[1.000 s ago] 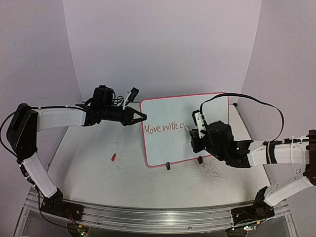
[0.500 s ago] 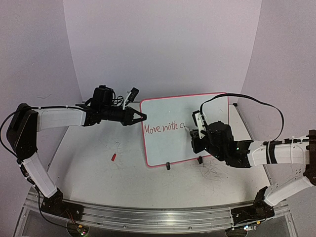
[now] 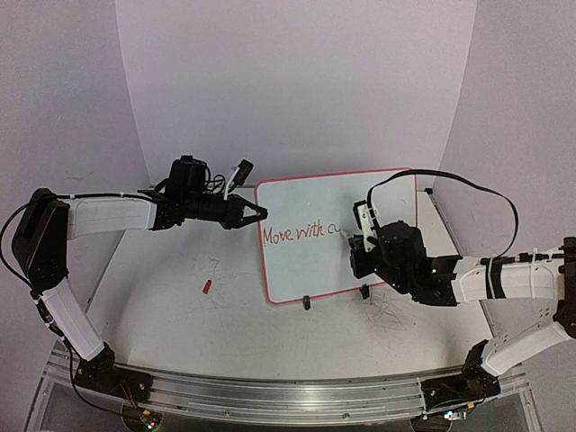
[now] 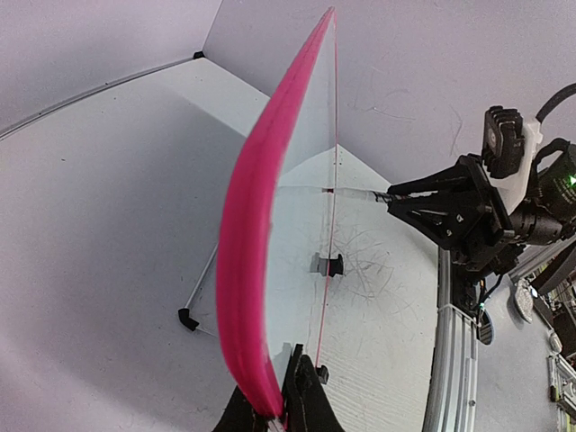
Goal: Write a sentence on the whiteboard
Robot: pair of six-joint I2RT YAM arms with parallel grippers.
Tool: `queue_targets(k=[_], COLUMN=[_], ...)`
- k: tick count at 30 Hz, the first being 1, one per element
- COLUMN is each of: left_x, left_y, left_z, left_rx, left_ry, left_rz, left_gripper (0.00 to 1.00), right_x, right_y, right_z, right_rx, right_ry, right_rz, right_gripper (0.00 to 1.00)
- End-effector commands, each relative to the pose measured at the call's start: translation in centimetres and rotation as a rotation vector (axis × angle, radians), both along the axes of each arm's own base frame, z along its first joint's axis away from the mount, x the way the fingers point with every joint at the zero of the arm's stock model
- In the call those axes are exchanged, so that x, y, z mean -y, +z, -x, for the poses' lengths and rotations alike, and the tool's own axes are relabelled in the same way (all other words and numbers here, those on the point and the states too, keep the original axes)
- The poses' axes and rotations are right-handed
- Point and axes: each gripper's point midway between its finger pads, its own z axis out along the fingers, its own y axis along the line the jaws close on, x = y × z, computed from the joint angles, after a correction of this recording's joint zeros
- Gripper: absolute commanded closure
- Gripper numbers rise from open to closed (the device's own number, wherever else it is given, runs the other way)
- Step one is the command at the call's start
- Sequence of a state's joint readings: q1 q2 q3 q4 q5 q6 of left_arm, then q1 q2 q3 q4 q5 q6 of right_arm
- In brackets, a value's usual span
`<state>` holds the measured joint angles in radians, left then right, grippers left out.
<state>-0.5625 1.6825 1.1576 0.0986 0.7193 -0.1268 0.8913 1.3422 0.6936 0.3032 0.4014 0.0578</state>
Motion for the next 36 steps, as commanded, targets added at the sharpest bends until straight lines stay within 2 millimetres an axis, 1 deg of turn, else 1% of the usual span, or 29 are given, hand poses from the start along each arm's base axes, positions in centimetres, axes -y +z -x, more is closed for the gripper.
queue_targets(k=[1, 5, 8, 12, 22, 29, 32, 36], left_x=[-1.2, -1.1, -1.1, -1.1, -1.1, -1.1, -1.1, -1.1], left_y=[0.1, 0.1, 0.1, 0.2, 0.1, 0.2, 0.1, 0.0], left_z=[-2.4, -2.4, -2.4, -2.3, -2.3, -2.3, -2.3, -2.4], left_rx=[0.143, 0.143, 0.144, 0.144, 0.142, 0.143, 0.141, 0.141], left_ry=[0.108, 0.107, 0.107, 0.108, 0.109, 0.109, 0.109, 0.114], left_rz=[-0.1, -0.1, -0.099, -0.1, -0.103, -0.103, -0.105, -0.108], left_gripper=[1.0, 1.0, 1.0, 1.0, 1.0, 1.0, 1.0, 1.0], right_x=[0.9, 0.9, 0.4, -0.3, -1.2, -0.9, -0.5, 1.5], right_y=[2.1, 2.4, 2.5, 1.9, 1.1, 0.7, 1.2, 3.7], right_z=[-1.1, -1.4, -1.5, -1.5, -0.9, -0.4, -0.2, 0.1], right_rx=[0.063, 0.072, 0.071, 0.055, 0.021, 0.0, 0.007, 0.079], right_ry=[-0.068, -0.071, -0.057, -0.024, 0.034, 0.045, 0.04, -0.017], right_rz=[-0.069, -0.077, -0.078, -0.074, -0.064, -0.053, -0.061, -0.103], right_gripper=[1.0, 1.0, 1.0, 1.0, 1.0, 1.0, 1.0, 1.0])
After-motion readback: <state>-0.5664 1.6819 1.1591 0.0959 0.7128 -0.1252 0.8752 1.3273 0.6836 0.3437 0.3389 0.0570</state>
